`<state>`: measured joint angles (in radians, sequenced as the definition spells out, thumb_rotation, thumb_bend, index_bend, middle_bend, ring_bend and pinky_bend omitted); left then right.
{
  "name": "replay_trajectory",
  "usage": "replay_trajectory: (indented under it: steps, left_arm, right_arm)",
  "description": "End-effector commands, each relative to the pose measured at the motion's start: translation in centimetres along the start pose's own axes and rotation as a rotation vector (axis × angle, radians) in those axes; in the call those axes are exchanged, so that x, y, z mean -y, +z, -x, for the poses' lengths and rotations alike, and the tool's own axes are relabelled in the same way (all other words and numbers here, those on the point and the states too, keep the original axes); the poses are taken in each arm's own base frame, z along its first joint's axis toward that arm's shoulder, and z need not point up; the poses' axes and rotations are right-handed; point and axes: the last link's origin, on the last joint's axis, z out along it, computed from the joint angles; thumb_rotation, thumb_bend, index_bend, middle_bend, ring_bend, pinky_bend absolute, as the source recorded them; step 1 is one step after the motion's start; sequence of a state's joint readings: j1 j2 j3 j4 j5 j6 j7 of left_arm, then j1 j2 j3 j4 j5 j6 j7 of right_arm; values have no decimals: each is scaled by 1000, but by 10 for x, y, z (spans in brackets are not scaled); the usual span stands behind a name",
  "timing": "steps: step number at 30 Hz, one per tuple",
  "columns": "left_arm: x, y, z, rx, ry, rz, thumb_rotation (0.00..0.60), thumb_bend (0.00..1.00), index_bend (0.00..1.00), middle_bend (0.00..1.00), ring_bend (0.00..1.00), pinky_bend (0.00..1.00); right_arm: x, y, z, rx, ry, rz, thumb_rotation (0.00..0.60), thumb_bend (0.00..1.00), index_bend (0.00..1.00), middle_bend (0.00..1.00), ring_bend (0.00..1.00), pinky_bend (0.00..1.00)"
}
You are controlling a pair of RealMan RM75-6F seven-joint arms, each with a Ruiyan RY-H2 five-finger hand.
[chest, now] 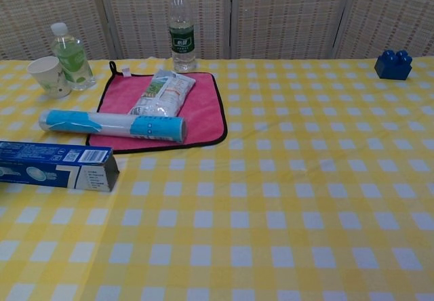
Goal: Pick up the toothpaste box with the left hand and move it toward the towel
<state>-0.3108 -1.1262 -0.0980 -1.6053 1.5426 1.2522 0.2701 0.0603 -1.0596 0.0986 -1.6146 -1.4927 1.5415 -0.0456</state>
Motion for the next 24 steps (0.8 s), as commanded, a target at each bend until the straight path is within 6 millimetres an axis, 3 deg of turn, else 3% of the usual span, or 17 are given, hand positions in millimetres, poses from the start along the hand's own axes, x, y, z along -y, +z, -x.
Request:
replay_trajectory:
  steps: [1,9,24]
  left_arm:
    - [-8,16,4,67,17,17,600,293,0,0,28,0]
    - [-25,33,16,159,13,41,600,293,53,51,110,0]
    - [-32,44,42,282,50,28,600,293,215,242,276,23]
  right_arm:
    - [-1,0,0,2,1,5,600,273,0,0,0,0]
    - [-4,0,1,10,4,20,600,276,0,0,0,0]
    - [-7,-2,6,26,9,35,600,278,0,0,0,0]
